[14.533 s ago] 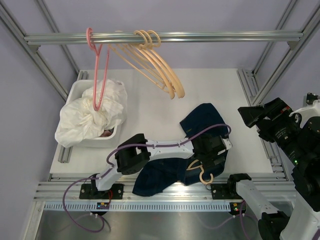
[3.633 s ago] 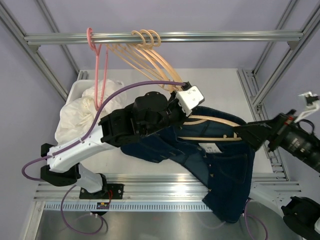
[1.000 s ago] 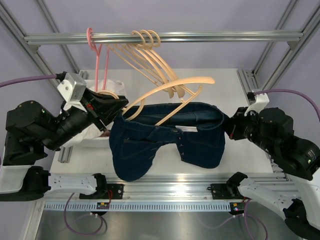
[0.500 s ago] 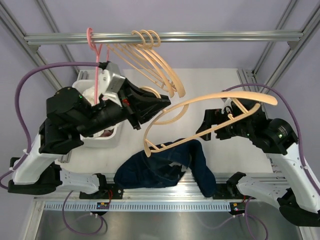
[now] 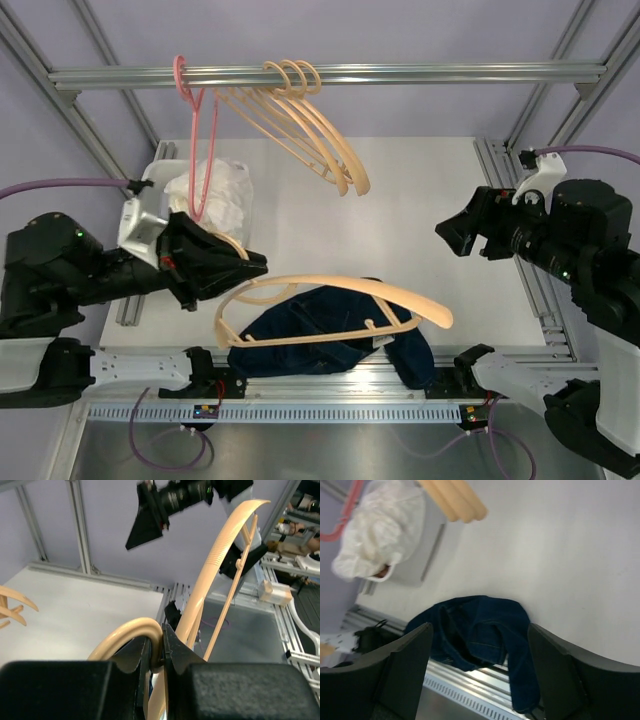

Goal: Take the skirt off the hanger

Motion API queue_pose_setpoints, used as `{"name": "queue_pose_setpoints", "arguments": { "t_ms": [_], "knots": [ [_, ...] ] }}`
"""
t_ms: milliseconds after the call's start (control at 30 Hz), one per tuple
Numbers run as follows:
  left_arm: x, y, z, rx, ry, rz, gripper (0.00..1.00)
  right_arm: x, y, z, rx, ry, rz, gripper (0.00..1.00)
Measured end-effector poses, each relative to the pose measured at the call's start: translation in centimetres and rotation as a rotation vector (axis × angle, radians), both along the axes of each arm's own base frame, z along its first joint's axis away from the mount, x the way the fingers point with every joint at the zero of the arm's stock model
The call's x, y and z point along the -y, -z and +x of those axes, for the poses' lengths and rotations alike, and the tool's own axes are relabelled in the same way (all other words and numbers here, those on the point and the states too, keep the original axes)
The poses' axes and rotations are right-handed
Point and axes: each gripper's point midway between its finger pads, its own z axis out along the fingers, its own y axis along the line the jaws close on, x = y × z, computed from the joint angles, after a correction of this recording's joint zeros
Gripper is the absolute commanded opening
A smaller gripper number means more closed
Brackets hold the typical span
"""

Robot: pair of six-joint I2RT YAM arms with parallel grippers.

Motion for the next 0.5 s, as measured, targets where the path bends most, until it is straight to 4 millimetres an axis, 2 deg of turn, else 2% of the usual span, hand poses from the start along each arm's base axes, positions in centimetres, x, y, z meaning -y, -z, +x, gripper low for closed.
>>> {"name": "queue_pose_setpoints", "arguments": {
  "t_ms": [67, 133, 233, 333, 400, 500],
  "knots": [
    [1.3, 1.4, 0.1, -0.016, 0.014, 0.059, 0.00, -1.7, -2.2, -0.4, 0.030, -0.102, 0.038, 0.80],
    [3.5, 3.9, 0.6, -0.036, 0.030, 0.157, 0.00, -3.5, -4.1, -0.7, 0.055, -0.205, 0.082, 0.80],
    [6.9, 9.6, 1.6, -0.073, 0.050, 0.353, 0.00, -6.0, -4.9, -1.5, 0.026, -0.344, 0.135, 0.80],
    [8.6, 14.8, 2.2, -0.113, 0.059, 0.546, 0.00, -8.2, -5.8, -2.8, -0.011, -0.478, 0.206, 0.74],
    [8.6, 16.4, 2.3, -0.123, 0.063, 0.613, 0.00, -9.5, -5.6, -4.2, -0.058, -0.565, 0.241, 0.74],
    [8.0, 16.7, 2.2, -0.114, 0.069, 0.654, 0.00, -11.6, -3.8, -7.6, -0.157, -0.731, 0.255, 0.72]
  ]
}}
